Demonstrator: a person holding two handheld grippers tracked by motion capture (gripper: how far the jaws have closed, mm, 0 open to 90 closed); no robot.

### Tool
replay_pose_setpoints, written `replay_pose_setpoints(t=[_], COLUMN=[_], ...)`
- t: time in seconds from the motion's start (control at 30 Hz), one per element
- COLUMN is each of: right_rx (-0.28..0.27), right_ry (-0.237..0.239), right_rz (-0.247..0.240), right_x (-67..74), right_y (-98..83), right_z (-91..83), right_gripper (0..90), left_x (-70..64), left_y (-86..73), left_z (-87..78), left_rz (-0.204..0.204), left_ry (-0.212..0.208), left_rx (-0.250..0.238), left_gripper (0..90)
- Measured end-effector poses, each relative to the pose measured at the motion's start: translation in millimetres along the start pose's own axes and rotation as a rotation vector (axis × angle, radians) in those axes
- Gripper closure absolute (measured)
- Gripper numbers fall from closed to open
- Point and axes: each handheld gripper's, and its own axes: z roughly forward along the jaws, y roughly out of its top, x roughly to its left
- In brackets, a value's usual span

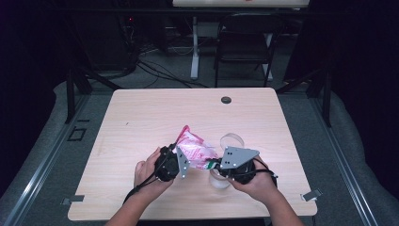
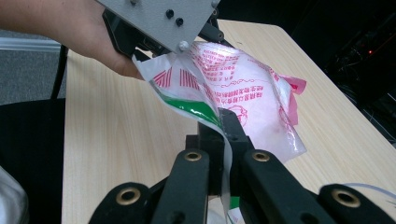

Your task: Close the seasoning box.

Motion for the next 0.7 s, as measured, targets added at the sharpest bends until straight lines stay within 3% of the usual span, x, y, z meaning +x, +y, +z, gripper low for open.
replay_pose_setpoints(t=[0.2,0.43,0.53,0.57,0.6,0.7], right_rx=[-0.016,-0.021,-0.028,-0.029,-0.032,-0.038], right_ry=[0.011,0.018,0.024,0.025,0.026,0.023], right_rz=[0.031,0.07,0.1,0.106,0.114,0.126], right_x=[-2.2,-4.8,-6.7,-7.5,-8.2,-9.6], right_y=[-4.8,-7.0,-8.3,-8.8,-9.2,-10.1], right_z=[-1.4,-2.4,-2.8,-3.0,-3.0,-3.7], right_gripper=[90.0,90.0,90.0,90.0,90.0,90.0], left_x=[-1.8,-3.0,-2.6,-3.7,-2.8,-2.8], left_y=[0.7,2.2,3.8,4.1,4.7,5.9], left_z=[-2.9,-3.4,-5.5,-4.9,-6.5,-6.5], left_rz=[0.028,0.028,0.062,0.052,0.072,0.08], left_ry=[0.02,0.043,0.057,0.06,0.063,0.074], left_rx=[0.001,-0.015,-0.001,-0.013,0.005,-0.004], left_gripper=[60.5,60.7,60.8,60.8,60.9,61.0])
